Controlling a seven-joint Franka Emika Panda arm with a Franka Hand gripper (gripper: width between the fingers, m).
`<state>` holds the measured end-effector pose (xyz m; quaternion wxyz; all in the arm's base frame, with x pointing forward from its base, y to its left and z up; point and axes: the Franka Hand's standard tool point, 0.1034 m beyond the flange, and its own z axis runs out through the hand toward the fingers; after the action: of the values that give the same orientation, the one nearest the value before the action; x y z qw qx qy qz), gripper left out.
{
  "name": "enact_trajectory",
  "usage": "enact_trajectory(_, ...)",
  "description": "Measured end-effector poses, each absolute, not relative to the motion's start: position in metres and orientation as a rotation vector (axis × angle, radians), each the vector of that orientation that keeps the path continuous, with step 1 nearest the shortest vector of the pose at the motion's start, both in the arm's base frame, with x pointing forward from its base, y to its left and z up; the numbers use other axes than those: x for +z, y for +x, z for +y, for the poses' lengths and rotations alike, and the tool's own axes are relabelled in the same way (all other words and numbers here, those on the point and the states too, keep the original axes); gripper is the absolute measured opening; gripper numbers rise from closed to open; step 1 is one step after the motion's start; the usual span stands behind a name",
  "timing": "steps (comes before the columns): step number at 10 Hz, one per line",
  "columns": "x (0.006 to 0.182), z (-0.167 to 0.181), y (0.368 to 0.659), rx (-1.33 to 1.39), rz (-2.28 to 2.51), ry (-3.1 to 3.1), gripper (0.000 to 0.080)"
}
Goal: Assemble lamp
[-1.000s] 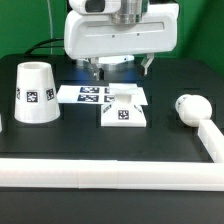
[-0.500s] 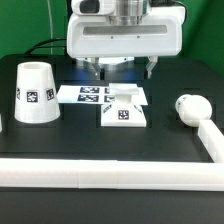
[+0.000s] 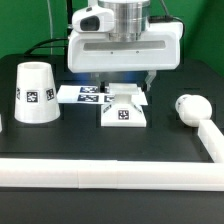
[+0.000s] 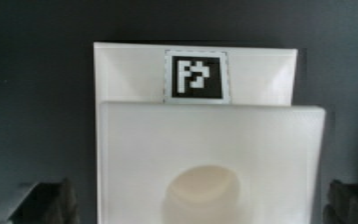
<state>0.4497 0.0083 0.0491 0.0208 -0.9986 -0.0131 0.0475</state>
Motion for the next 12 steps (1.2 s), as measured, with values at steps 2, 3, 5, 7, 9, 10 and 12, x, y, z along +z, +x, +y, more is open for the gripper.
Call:
enact_trajectory(2, 0.0456, 0.0083, 0.448, 0.156, -0.044, -3.094, 0.07)
enact_trajectory(3, 0.0456, 0.0076, 0.4476, 0.16, -0.047, -3.09, 0.07)
enact_trajectory(5, 0.0456, 0.0087, 0.4477, 0.159, -0.045, -3.088, 0.0532)
enact_trajectory(7, 0.0456, 0.0088, 0.4477, 0.159, -0.044, -3.088, 0.0532)
enact_trajectory(9, 0.0456, 0.0088, 0.4477, 0.159, -0.044, -3.088, 0.0532)
enact_trajectory(10, 0.0456, 0.0088, 0.4477, 0.159, -0.044, -3.088, 0.0532)
enact_trajectory(12, 0.0456, 0.0088, 0.4477, 0.159, -0.044, -3.088, 0.0534)
